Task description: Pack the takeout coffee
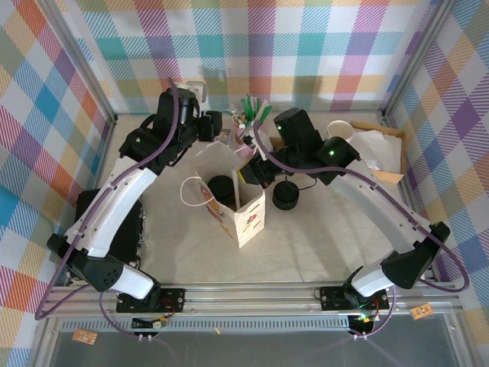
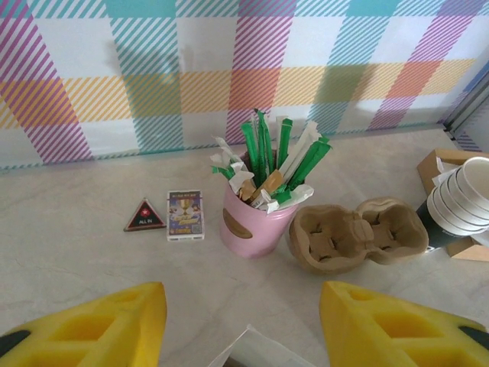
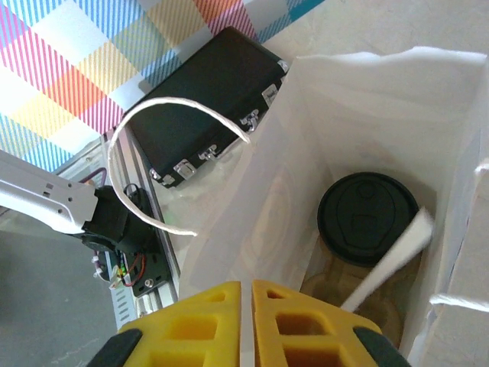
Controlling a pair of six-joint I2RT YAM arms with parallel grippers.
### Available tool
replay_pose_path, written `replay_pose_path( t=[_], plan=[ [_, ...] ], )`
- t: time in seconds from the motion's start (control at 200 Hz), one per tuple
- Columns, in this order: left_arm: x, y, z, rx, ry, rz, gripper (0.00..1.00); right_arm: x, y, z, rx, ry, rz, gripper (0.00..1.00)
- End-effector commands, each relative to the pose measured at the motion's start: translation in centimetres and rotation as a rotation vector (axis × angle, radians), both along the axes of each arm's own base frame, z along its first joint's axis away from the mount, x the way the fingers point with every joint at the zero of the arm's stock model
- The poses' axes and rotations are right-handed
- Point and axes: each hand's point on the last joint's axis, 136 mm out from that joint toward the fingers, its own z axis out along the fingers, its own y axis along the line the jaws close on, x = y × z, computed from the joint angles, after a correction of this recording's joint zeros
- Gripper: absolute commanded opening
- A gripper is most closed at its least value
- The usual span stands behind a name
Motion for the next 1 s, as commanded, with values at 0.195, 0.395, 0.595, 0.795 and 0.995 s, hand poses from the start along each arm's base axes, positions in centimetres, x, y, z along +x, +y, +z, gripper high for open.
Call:
replay_pose_path(
  t=[0.195,0.395,0.595,0.795,0.995],
  plan=[
    [-1.0,-0.5,2.6,-0.017,-0.104,-0.073,0.54,-0.2,-1.0,2.7,-0.012,-0.08,-0.062,0.12],
    [-0.7,-0.7,3.6,-0.055,-0.157,-0.072,0.53,1.0,-1.6,3.6,-0.042,-0.107,-0.132,0.13],
    [-0.1,-1.7,4.8,-0.116,-0.171,-0.087,0.52,2.4,-2.9,5.7,-0.055,-0.19,-0.225,0.13],
    [0.7,-2.5,4.8,-0.133,-0.176,-0.09,0.5,4.5,-4.8,7.4,-0.093,-0.269,-0.357,0.15],
    [1.8,-5.1,4.9,-0.128,-0.174,-0.154,0.49,8.0,-9.2,10.1,-0.051,-0.271,-0.558,0.17]
  ],
)
